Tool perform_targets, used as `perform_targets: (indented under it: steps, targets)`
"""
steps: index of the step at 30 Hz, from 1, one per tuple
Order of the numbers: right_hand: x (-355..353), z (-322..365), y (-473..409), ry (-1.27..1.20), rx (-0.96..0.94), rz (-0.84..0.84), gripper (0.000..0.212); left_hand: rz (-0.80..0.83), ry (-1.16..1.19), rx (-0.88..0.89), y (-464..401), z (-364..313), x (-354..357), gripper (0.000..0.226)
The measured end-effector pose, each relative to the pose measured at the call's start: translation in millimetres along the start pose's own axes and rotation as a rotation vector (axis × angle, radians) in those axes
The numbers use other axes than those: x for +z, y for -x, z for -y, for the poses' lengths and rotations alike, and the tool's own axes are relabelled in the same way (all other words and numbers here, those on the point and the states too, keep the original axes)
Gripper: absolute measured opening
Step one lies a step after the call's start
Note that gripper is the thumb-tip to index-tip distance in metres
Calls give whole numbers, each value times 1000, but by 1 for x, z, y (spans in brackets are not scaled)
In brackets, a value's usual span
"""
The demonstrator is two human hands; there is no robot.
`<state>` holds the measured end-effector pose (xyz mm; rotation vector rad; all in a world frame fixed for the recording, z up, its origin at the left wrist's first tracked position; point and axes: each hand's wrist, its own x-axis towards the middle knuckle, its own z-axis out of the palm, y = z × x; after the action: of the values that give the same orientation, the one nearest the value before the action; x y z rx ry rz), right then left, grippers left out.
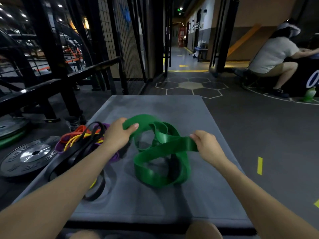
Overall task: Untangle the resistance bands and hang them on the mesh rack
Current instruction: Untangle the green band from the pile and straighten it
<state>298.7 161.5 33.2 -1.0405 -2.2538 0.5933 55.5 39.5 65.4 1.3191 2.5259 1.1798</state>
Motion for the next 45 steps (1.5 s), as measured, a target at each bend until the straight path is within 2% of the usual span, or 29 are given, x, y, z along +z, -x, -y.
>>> perform_targets:
  steps: [4, 7, 9, 11, 14, 16, 20, 24, 28, 32, 35, 37, 40, 45]
  targets:
    - [-24, 21, -5, -181, -82, -107, 36, 113, 47, 103, -5, -17, 5, 35]
    - [-42, 39, -7, -327, -110, -128, 36, 172, -140, 128, -7, -29, 7, 39]
    - [-50, 48, -8, -386, -134, -114, 35, 134, -183, 213, -6, -41, 6, 42]
    - [-53, 56, -9, -451, -147, -81, 33, 161, 29, 317, 0, -62, 2, 39]
    - [-55, 72, -14, -557, -187, -50, 32, 381, 390, 349, 18, -98, -2, 33]
    - [-58, 85, -18, -607, -217, -22, 30, 492, 542, 312, 26, -109, -1, 29]
    - [-65, 92, -28, -672, -218, -12, 38, 563, 792, 188, 32, -108, -12, 18]
    - [-58, 97, -28, -651, -197, 30, 32, 496, 869, 164, 35, -98, -26, 9]
    - [-54, 114, -23, -631, -209, -74, 23, 347, 927, 145, 36, -93, -34, 14]
    - [-60, 134, -14, -619, -266, -24, 31, 226, 944, 174, 34, -96, -42, 13]
    - [-64, 146, -11, -464, -293, -24, 31, 164, 970, 200, 34, -101, -48, 13]
    - [-65, 151, -13, -433, -274, -58, 29, 140, 967, 206, 35, -102, -50, 14]
    - [-68, 159, -12, -512, -286, -68, 20, 143, 953, 220, 35, -103, -56, 13]
    - [-77, 170, -13, -637, -296, -46, 20, 142, 853, 243, 31, -102, -72, 24]
